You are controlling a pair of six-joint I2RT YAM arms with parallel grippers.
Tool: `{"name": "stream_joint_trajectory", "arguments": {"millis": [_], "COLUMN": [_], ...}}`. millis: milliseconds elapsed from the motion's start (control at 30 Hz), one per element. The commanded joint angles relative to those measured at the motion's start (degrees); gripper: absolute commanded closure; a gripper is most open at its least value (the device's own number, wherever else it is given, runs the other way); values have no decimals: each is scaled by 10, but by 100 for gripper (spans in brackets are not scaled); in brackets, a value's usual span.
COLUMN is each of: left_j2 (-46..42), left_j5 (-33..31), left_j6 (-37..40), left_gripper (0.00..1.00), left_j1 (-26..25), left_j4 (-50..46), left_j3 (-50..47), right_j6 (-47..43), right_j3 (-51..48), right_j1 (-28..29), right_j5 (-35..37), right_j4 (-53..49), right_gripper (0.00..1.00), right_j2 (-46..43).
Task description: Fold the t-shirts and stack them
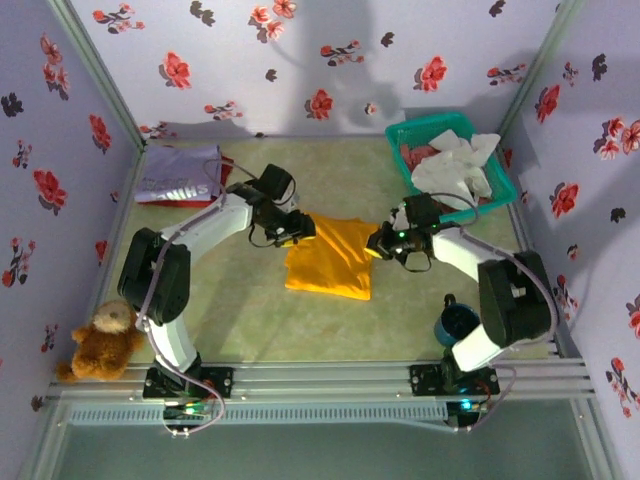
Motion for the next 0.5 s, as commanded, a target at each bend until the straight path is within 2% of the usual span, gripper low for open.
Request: {"name": "stream_joint_trajectory", "arguments": {"millis": [0, 133, 233, 400, 467], "left_j2": [13, 32, 46, 80, 88], "left_j5": [-20, -26, -28, -26, -37], "left_j6": [43, 61, 74, 100, 106], "left_gripper": [47, 45, 44, 42, 36], "left_j1": [9, 15, 20, 27, 27], "left_j4": [-28, -31, -38, -51, -51], "left_j3": [-6, -3, 3, 21, 26], "right_j6": [1, -39, -78, -101, -104], "right_j3": [2, 29, 49, 74, 84], "right_j1": [0, 1, 0, 3, 5], "right_j5": [5, 41, 86, 77, 70], "right_j4": [21, -34, -98, -143, -162], "right_gripper": [94, 95, 95, 93, 93], "right_j2": [45, 88, 88, 38, 11]}}
